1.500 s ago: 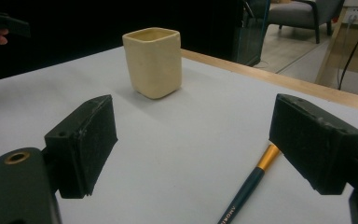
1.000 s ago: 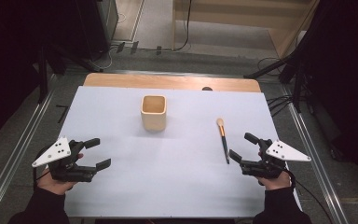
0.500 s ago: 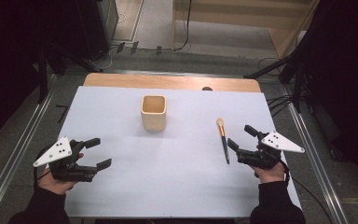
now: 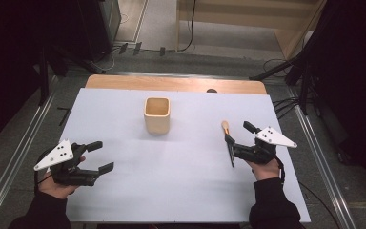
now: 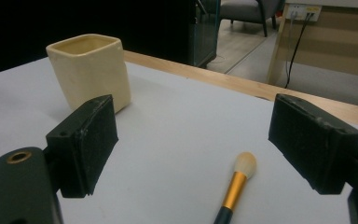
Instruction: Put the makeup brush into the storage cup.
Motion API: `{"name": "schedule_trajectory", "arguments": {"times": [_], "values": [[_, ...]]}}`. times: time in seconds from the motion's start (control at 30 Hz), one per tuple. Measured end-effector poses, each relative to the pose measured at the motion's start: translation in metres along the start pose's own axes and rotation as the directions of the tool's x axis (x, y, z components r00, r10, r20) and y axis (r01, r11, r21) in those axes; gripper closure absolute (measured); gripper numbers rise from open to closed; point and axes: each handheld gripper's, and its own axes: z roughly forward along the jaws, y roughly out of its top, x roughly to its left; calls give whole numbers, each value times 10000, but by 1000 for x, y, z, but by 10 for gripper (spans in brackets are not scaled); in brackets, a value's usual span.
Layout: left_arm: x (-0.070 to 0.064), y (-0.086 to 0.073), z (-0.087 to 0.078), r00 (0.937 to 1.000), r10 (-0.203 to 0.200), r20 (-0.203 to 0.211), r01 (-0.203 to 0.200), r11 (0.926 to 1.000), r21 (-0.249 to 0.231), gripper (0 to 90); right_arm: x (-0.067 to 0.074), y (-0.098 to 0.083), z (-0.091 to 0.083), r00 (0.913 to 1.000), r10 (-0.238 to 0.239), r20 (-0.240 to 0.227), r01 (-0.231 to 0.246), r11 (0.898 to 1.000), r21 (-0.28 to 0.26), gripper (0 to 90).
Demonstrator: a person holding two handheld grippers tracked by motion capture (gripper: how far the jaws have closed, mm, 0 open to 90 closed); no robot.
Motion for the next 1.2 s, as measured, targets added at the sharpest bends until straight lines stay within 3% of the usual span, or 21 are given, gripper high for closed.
{"name": "schedule_trajectory", "arguments": {"times": [0.73, 0.97, 1.2], "values": [[0, 0, 0, 10000, -3, 24, 3, 10000, -22, 164, 4, 5, 44, 9957, 333, 868, -332, 9994, -26, 164], [0, 0, 0, 10000, 5, 57, -6, 10000, 1, 163, 4, 6, 52, 9950, 140, 987, -142, 9999, 15, 164], [1, 0, 0, 9997, -263, 20, 263, 9997, -20, 158, 5, 10, 60, 9934, 6, 1150, -36, 9997, 257, 165]]}}
